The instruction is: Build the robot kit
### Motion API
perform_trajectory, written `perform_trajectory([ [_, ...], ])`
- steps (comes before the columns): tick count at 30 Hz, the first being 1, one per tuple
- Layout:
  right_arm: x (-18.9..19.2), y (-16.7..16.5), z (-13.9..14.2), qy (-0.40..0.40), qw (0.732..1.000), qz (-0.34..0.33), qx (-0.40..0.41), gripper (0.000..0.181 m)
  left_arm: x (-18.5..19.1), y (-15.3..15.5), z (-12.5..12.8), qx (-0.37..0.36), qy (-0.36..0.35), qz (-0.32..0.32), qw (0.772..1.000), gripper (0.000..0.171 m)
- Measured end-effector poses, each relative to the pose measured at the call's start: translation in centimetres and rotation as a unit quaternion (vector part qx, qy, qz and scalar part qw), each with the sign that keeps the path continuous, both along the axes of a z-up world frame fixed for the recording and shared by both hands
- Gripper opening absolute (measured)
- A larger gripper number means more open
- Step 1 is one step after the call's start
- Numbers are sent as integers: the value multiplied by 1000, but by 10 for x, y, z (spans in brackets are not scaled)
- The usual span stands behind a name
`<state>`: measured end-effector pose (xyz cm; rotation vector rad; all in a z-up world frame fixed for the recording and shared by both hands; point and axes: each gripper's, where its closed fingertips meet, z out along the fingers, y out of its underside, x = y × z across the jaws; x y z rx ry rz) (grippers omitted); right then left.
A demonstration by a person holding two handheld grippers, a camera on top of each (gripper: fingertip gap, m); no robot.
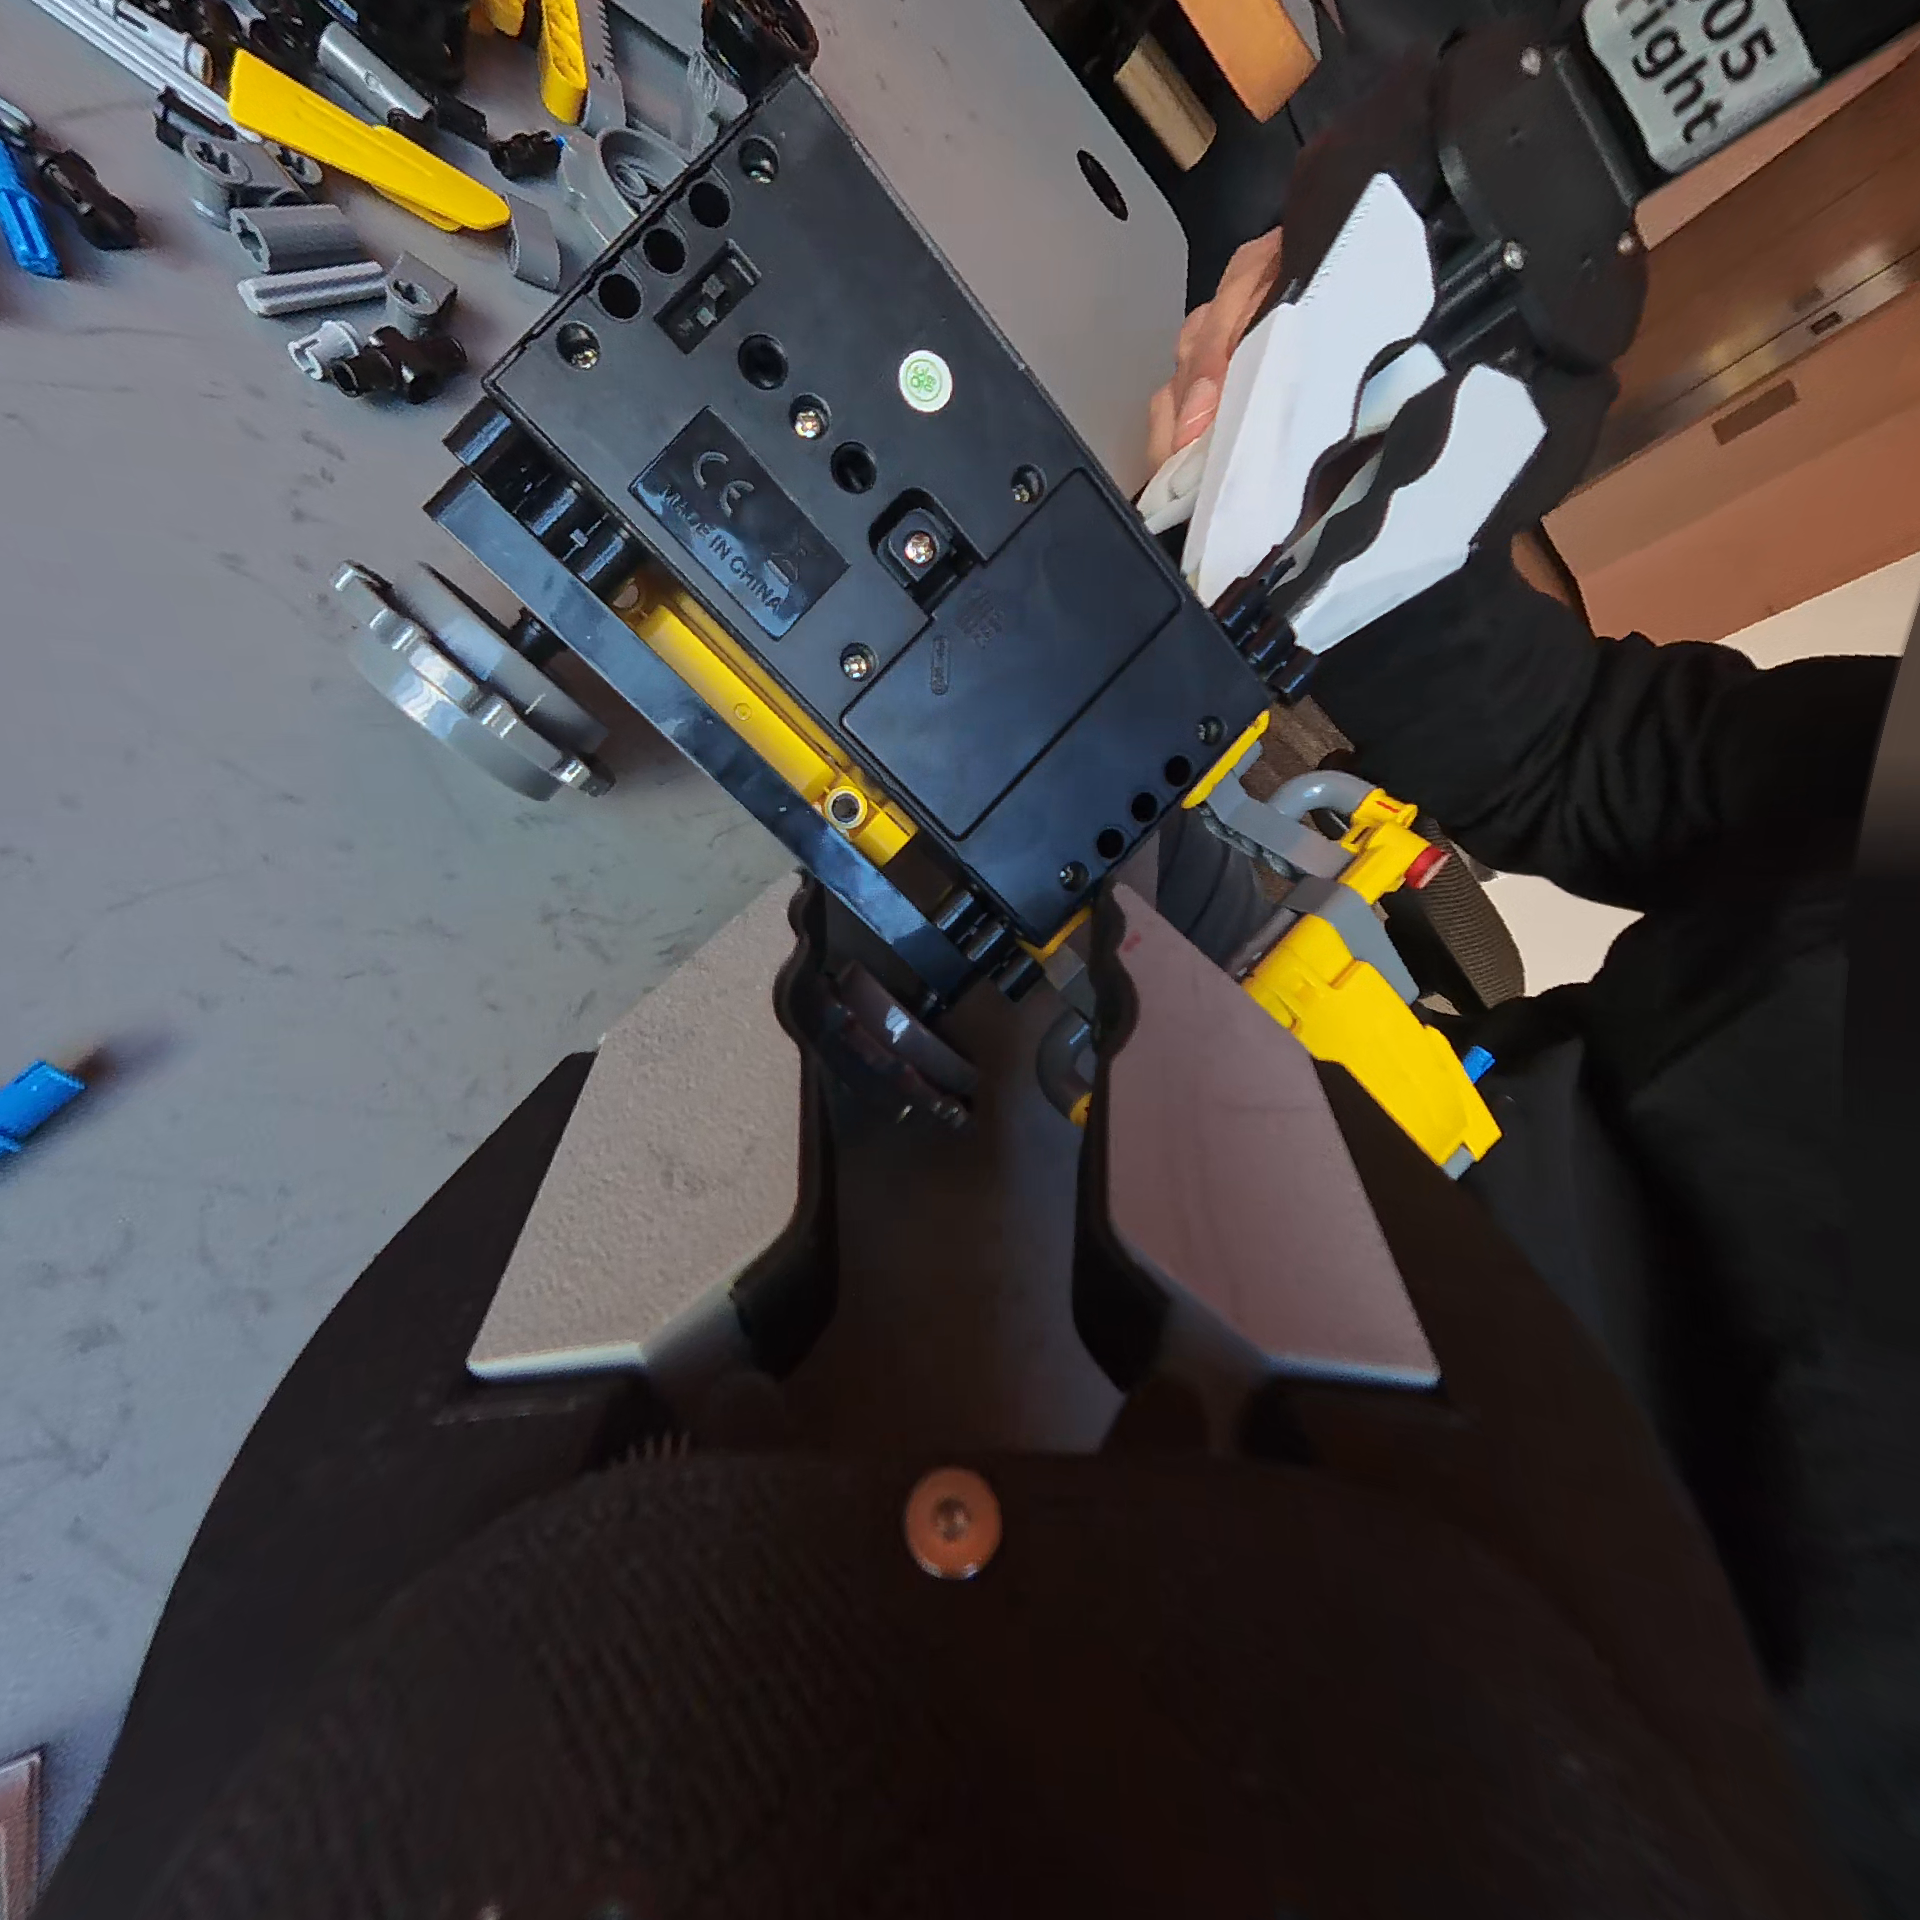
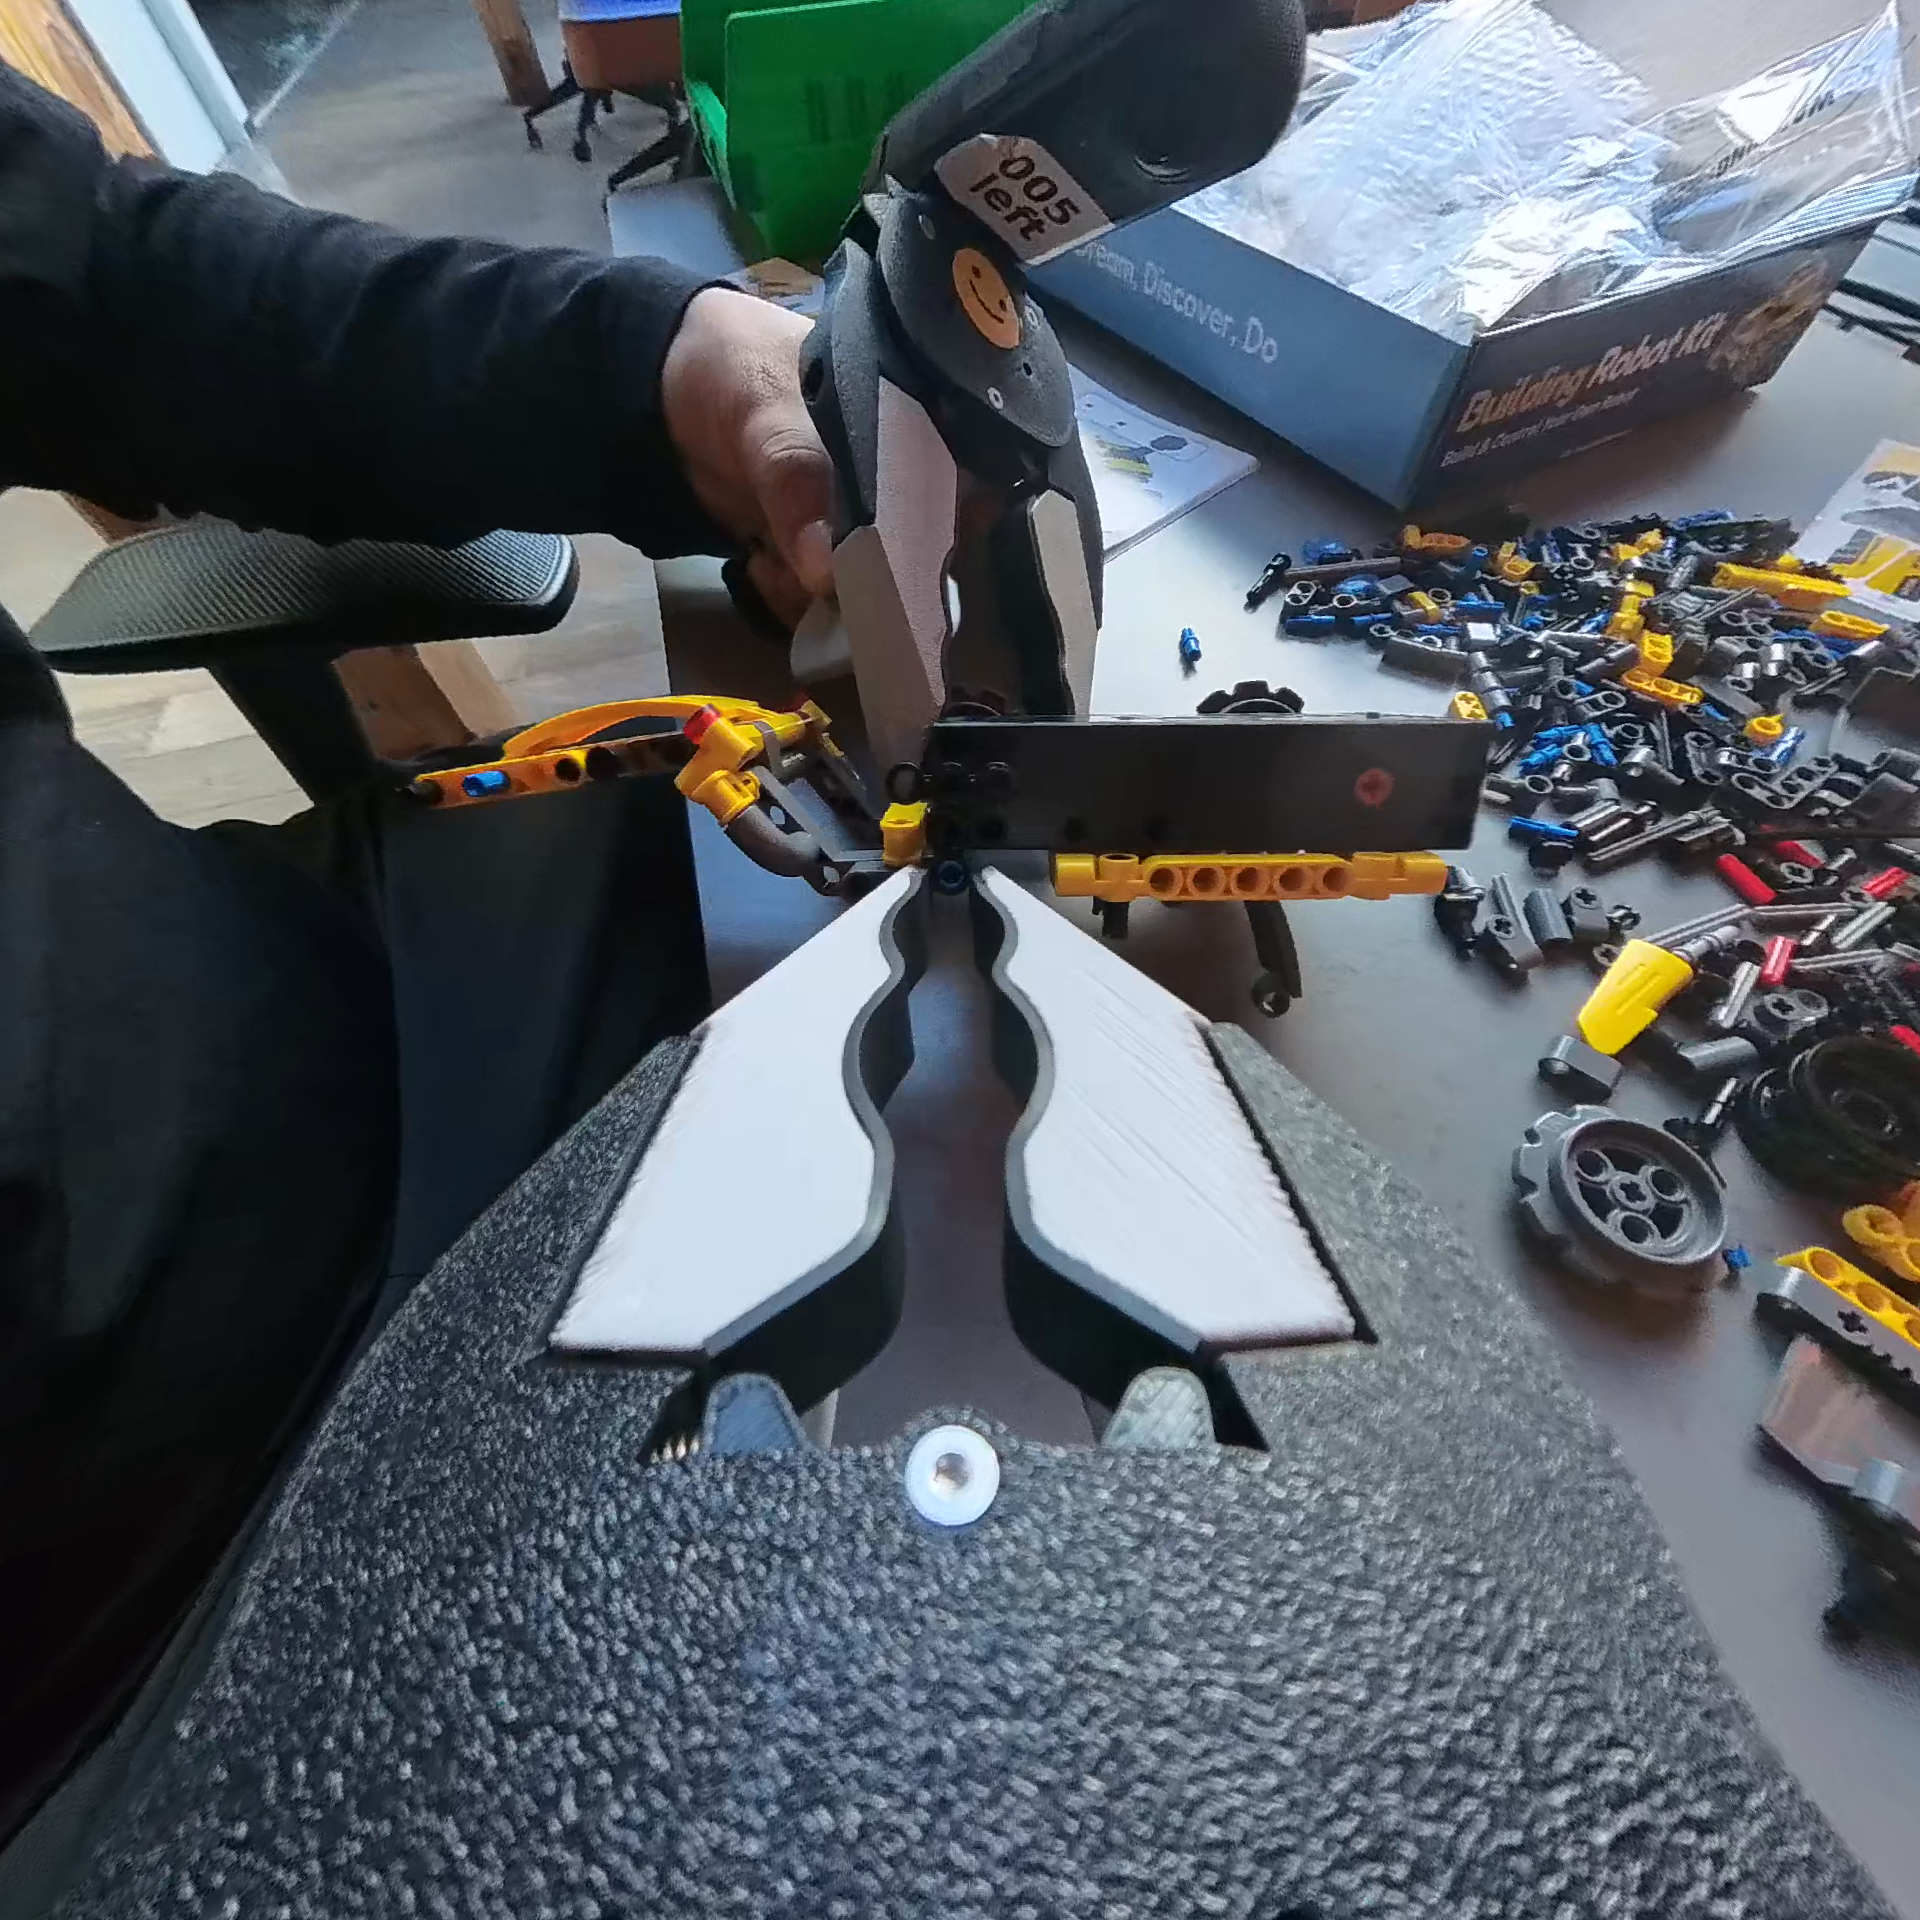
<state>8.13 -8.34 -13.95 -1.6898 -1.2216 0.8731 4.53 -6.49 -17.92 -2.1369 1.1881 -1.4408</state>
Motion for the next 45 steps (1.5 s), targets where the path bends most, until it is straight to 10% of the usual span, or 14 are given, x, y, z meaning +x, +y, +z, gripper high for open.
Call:
perform_trajectory([
  [45, 0, -2, -12, -57, 998, 1, 27, 7, 0, 1, -2, 24, 10, 11, 1000, 48],
])
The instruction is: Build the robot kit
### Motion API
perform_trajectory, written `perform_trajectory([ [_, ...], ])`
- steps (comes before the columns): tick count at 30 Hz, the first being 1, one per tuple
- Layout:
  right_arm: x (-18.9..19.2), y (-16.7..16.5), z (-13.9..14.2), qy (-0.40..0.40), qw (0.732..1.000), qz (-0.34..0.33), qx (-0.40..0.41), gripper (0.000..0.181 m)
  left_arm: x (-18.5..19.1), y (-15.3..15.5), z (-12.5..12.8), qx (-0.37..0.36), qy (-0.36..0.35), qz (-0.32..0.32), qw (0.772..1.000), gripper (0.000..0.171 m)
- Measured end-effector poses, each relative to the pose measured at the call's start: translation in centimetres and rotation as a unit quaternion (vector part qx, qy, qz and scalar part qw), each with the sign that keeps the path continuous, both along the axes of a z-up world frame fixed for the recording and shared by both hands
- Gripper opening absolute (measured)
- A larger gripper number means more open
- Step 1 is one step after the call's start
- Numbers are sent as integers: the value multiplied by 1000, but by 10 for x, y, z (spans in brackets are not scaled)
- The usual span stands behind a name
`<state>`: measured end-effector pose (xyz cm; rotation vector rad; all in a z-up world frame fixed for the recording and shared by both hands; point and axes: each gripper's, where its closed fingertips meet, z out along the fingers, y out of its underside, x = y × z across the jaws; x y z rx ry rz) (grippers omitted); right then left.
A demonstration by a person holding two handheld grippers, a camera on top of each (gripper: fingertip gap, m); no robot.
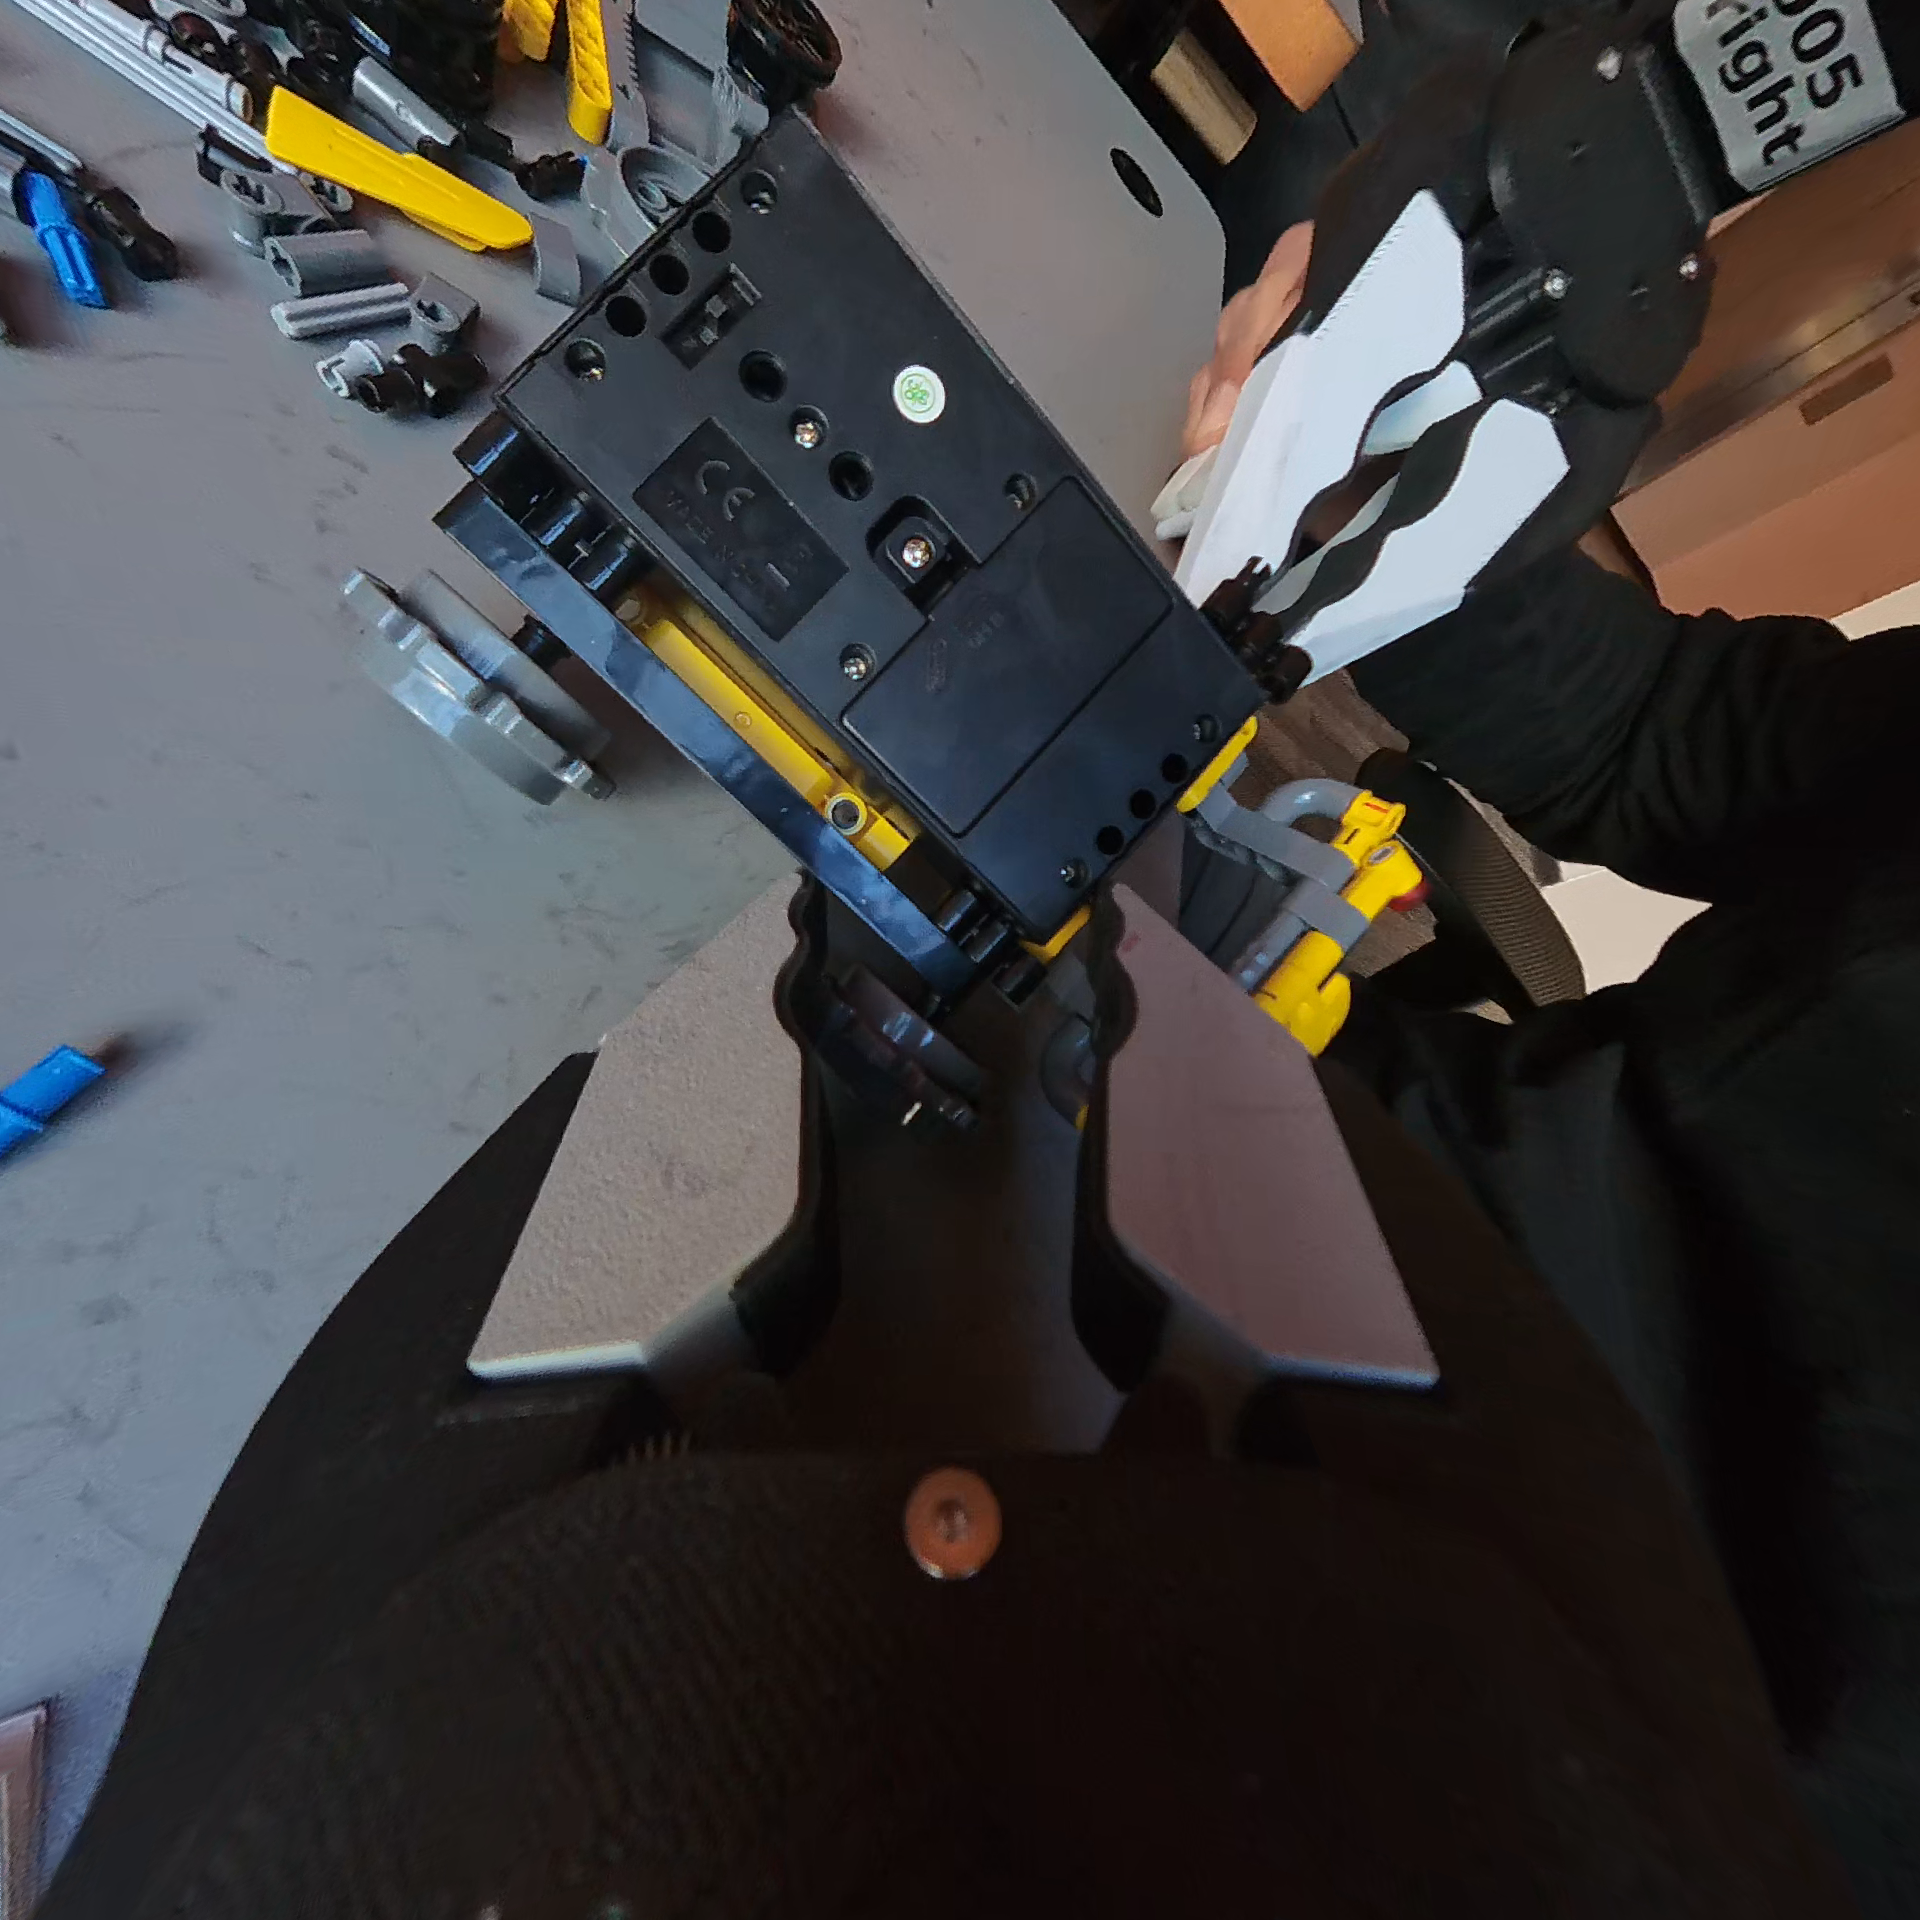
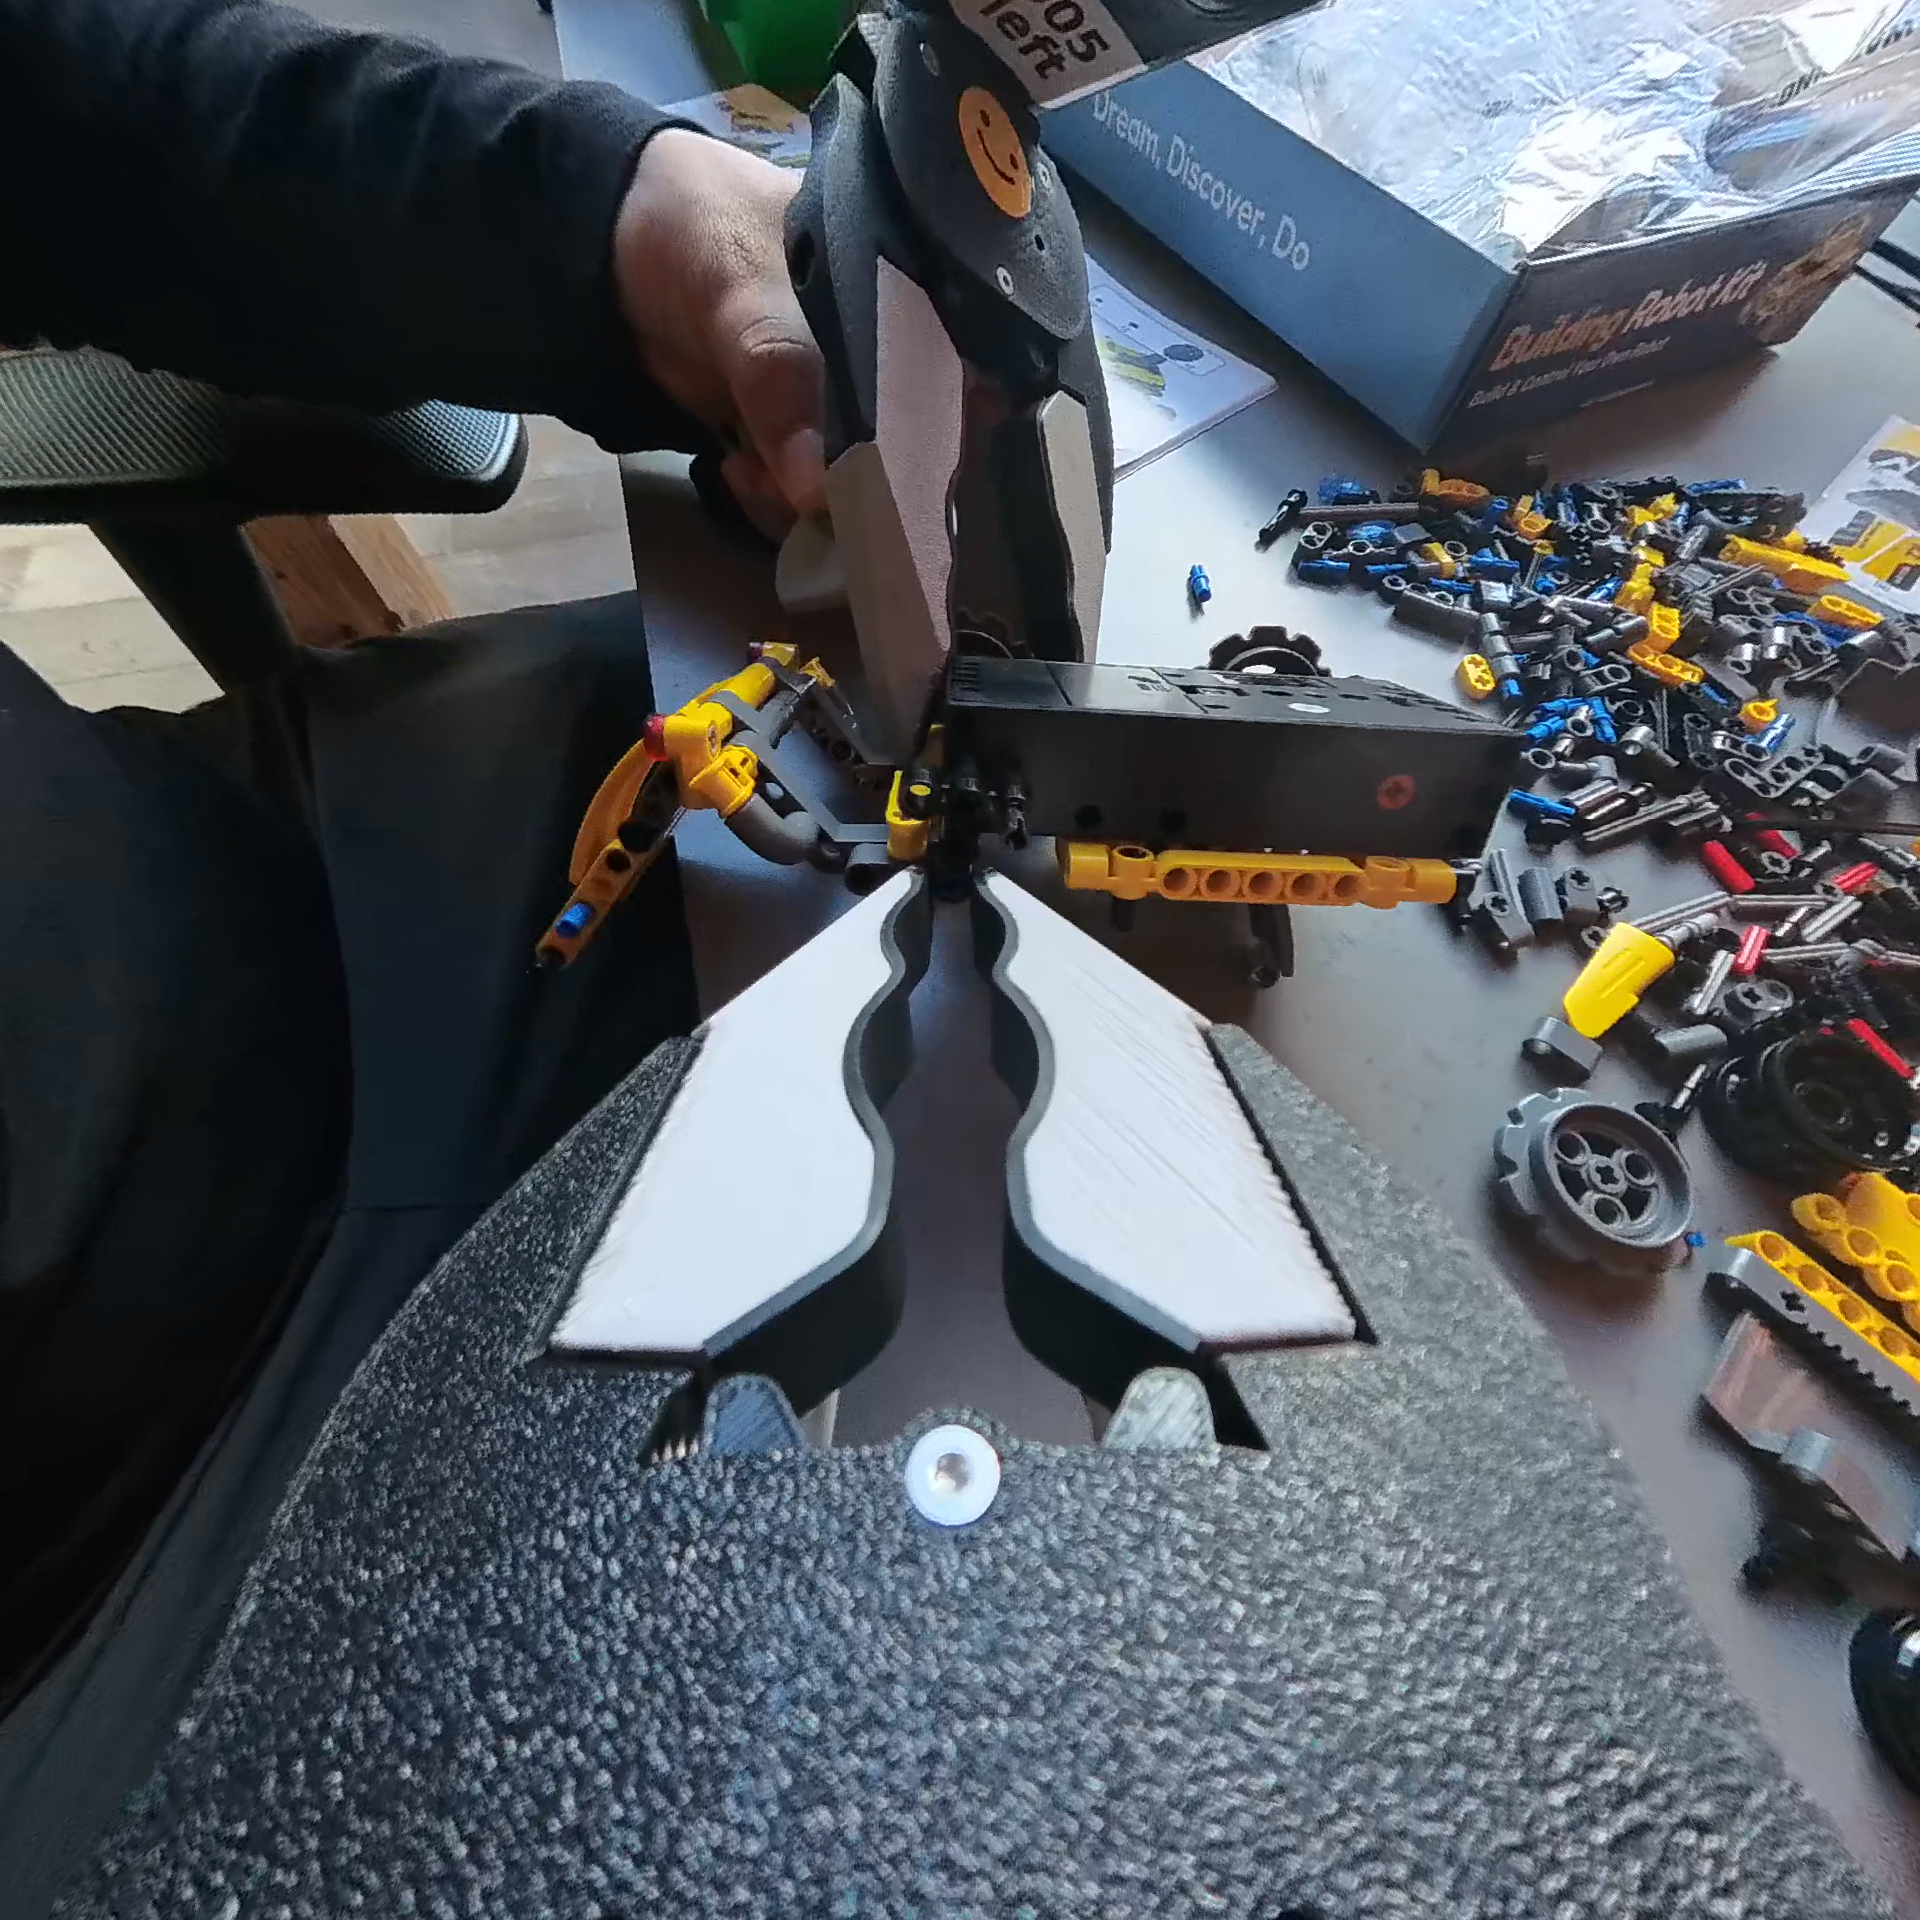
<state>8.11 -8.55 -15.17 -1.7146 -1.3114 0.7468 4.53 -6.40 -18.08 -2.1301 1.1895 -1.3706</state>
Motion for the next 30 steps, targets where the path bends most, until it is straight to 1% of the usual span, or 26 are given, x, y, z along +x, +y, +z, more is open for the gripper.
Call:
perform_trajectory([
  [5, 6, 4, 1, -16, 1000, 0, 22, 7, 0, 0, 0, 1, 0, 0, 1000, 48],
  [13, 3, 0, 7, 27, 1000, 6, 1, 8, 0, 0, 0, 0, -1, 0, 1000, 48],
  [17, 0, 2, 5, 30, 1000, 2, -6, 8, 0, 0, 0, 0, 0, -1, 1000, 48],
  [27, 1, 0, 5, 51, 998, -9, -48, 7, 0, -1, 0, -1, -1, -2, 1000, 48],
  [30, 0, 1, 6, 59, 996, -9, -73, 7, 0, -1, 0, 0, 0, -2, 1000, 48],
])
